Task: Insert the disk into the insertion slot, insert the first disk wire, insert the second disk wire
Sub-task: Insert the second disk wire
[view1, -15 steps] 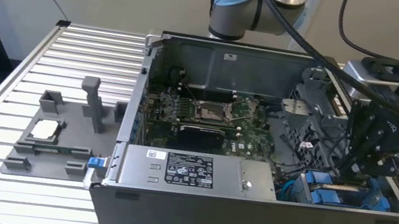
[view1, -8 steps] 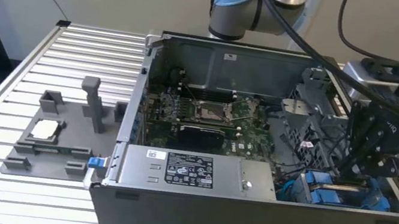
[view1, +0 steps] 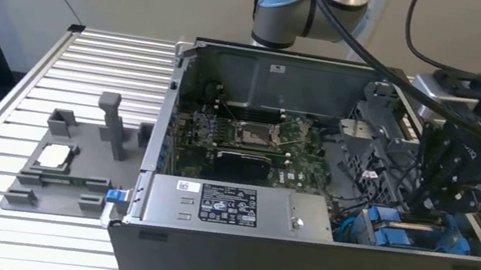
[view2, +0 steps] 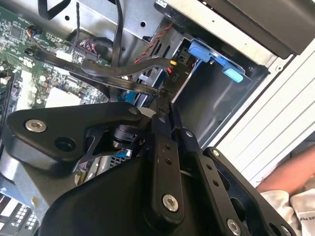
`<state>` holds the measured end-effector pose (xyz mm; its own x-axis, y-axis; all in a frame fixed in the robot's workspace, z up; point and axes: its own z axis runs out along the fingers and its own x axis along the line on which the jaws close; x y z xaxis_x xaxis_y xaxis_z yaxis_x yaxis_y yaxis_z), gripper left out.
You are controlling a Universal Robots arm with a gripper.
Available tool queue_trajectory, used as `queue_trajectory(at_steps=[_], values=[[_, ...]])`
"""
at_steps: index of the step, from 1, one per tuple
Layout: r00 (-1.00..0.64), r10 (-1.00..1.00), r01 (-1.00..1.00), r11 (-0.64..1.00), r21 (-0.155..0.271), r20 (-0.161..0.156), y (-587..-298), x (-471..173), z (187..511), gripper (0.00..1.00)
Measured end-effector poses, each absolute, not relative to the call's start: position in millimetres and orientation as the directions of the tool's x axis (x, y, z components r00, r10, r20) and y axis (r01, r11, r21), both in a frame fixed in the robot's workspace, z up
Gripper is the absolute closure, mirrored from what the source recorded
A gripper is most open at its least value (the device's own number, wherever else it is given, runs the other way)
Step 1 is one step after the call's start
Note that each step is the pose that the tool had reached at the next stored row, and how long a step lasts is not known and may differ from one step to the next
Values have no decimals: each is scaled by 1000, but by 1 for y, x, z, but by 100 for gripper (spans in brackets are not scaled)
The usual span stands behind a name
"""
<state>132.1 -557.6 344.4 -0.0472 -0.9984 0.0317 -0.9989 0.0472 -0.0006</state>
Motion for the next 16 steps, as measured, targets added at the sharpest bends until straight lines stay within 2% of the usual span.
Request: queue_trajectory(at_steps=[16], values=[[-47,-998,-999,47,-1,39,-555,132,343,84]])
